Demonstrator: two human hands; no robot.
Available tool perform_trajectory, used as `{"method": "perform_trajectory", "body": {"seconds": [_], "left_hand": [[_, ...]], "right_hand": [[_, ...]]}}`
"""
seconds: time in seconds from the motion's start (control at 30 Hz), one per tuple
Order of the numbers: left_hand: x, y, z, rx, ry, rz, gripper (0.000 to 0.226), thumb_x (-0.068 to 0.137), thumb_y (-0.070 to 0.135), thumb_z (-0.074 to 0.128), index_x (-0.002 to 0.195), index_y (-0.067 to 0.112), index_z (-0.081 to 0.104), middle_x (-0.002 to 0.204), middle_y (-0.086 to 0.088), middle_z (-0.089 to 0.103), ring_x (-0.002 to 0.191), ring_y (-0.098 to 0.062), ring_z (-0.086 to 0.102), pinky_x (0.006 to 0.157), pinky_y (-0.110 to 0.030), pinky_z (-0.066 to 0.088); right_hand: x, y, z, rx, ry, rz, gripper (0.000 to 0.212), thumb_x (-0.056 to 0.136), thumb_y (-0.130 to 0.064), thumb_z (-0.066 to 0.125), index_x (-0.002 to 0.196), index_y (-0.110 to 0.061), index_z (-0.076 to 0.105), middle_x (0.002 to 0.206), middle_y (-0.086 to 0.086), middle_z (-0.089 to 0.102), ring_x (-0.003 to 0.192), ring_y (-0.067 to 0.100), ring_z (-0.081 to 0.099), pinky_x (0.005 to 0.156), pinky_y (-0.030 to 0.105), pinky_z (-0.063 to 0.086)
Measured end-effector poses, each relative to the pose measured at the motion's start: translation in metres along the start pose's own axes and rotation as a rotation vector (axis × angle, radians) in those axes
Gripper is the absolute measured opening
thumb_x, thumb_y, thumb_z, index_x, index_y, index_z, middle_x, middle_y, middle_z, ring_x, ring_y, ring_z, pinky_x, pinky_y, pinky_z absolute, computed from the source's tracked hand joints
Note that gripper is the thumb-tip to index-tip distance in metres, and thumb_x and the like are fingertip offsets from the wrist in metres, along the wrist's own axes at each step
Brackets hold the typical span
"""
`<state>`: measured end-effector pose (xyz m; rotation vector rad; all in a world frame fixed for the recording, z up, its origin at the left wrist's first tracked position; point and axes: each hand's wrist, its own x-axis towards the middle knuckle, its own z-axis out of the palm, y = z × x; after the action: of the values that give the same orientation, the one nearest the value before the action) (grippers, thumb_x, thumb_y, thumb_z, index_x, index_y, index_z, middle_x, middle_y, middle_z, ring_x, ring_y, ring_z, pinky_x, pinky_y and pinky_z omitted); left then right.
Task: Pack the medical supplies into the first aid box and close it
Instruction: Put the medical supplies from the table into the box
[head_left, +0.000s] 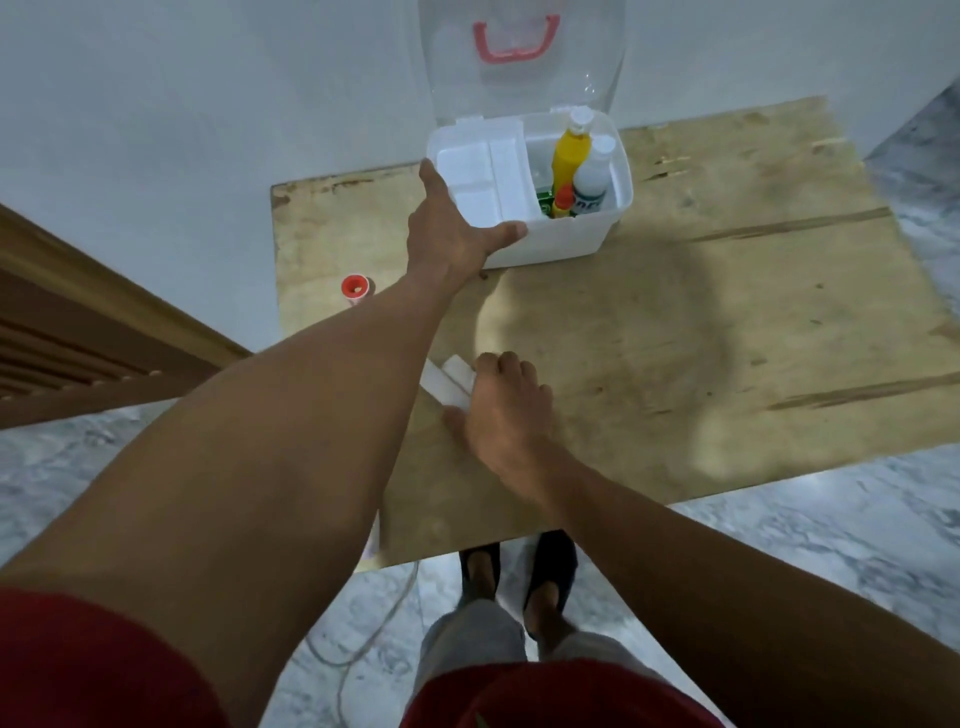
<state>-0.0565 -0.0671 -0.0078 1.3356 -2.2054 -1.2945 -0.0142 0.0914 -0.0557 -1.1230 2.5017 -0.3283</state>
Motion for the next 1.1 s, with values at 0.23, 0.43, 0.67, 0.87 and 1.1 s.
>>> {"method": "perform_trajectory", "body": {"seconds": [0.23, 0.43, 0.67, 0.87, 1.1], "left_hand": [[0.003, -0.006, 0.001, -0.053, 0.032, 0.063, 0.107, 0.068, 0.04, 0.086, 0.147, 0.014, 0.019, 0.131, 0.003, 0.057, 0.115, -0.019, 0.056, 0.076, -0.023, 0.04], [0.005, -0.008, 0.003, -0.062, 0.024, 0.07, 0.111, 0.066, 0.041, 0.088, 0.148, 0.013, 0.019, 0.134, 0.0, 0.057, 0.119, -0.022, 0.055, 0.079, -0.025, 0.041], [0.003, -0.005, 0.002, -0.041, 0.022, 0.076, 0.113, 0.065, 0.042, 0.089, 0.149, 0.014, 0.018, 0.137, -0.005, 0.056, 0.122, -0.029, 0.054, 0.084, -0.031, 0.044], [0.003, -0.003, 0.002, -0.002, 0.026, 0.079, 0.102, 0.068, 0.039, 0.087, 0.143, 0.015, 0.023, 0.132, -0.007, 0.057, 0.117, -0.033, 0.055, 0.079, -0.031, 0.043], [0.004, 0.002, 0.003, 0.034, 0.001, 0.041, 0.113, 0.064, 0.052, 0.085, 0.148, 0.022, 0.016, 0.134, -0.002, 0.053, 0.118, -0.032, 0.054, 0.084, -0.035, 0.047]], "right_hand": [[0.004, 0.015, -0.01, -0.003, -0.01, 0.071, 0.053, 0.08, -0.042, 0.07, 0.12, -0.012, 0.053, 0.116, 0.008, 0.053, 0.104, 0.026, 0.053, 0.082, 0.039, 0.048], [-0.001, 0.023, -0.032, 0.244, 0.007, 0.164, 0.037, 0.082, -0.027, 0.063, 0.112, -0.011, 0.051, 0.097, 0.003, 0.049, 0.094, 0.027, 0.057, 0.071, 0.032, 0.041], [0.008, 0.049, -0.075, 0.52, 0.118, 0.2, 0.051, 0.086, -0.016, 0.059, 0.13, -0.018, 0.033, 0.113, 0.002, 0.055, 0.091, 0.023, 0.062, 0.072, 0.032, 0.047], [0.033, 0.067, -0.115, 0.638, 0.175, -0.016, 0.079, 0.078, -0.013, 0.045, 0.142, -0.051, 0.018, 0.138, 0.012, 0.051, 0.099, 0.028, 0.06, 0.09, 0.051, 0.053], [0.078, 0.09, -0.154, 0.694, 0.26, -0.189, 0.049, 0.083, -0.01, 0.046, 0.125, -0.033, 0.035, 0.112, 0.006, 0.057, 0.073, 0.028, 0.06, 0.068, 0.051, 0.056]]}}
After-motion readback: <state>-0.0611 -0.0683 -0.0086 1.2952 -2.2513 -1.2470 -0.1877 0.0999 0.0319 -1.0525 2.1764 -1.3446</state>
